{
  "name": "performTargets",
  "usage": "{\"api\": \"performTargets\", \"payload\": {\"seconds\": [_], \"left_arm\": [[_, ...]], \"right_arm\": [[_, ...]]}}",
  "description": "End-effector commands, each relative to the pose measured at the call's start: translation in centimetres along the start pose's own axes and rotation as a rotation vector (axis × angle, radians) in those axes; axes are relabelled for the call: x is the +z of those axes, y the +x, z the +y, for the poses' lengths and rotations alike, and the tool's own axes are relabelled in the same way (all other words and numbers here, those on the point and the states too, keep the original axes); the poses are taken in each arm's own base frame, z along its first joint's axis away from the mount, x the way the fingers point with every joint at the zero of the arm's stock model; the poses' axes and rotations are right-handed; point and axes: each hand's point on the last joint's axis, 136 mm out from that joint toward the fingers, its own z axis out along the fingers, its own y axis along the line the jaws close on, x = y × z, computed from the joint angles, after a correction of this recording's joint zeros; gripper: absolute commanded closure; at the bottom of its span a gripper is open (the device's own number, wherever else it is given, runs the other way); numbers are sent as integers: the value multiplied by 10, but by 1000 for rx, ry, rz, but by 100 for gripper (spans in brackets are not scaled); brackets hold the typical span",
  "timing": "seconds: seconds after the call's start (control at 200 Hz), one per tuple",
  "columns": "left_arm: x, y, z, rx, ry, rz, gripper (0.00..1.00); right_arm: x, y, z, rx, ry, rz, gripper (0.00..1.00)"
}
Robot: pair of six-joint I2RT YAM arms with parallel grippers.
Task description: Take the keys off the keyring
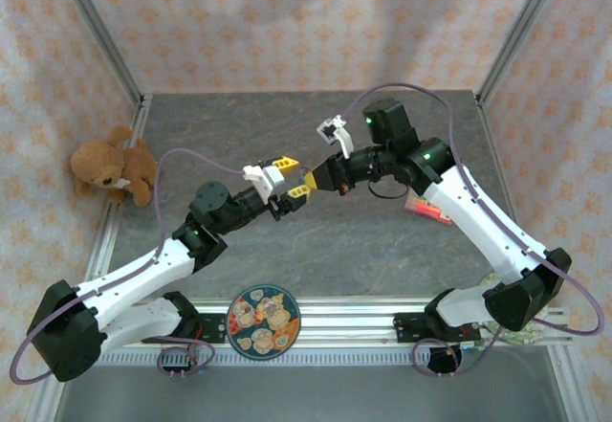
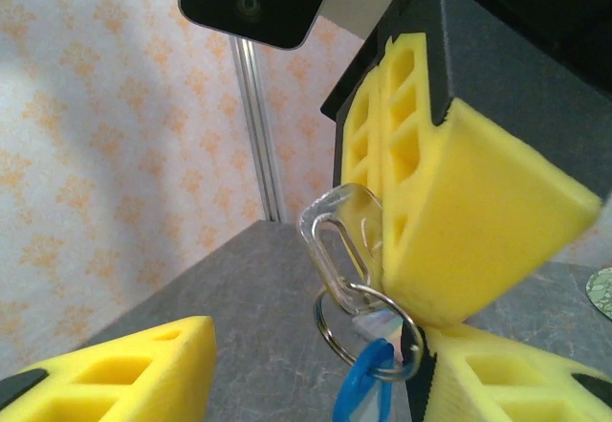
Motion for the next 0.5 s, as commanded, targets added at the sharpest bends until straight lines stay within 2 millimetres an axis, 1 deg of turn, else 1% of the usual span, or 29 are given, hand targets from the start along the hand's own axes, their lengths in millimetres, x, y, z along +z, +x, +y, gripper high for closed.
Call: {"api": "performTargets", "payload": {"seconds": [0.0,0.175,0.496], "left_arm": [[5,-26,-2,62,21,-77,44],[9,-29,-2,73,24,-90,44],[5,-38,-1,93,15,-125,54]], "right_arm": [[-8,-14,24,-47,-72,-37,100],[-10,-18,30,-54,-86,-54,100],[-12,-22,33,-60,-96,-67,100]]}}
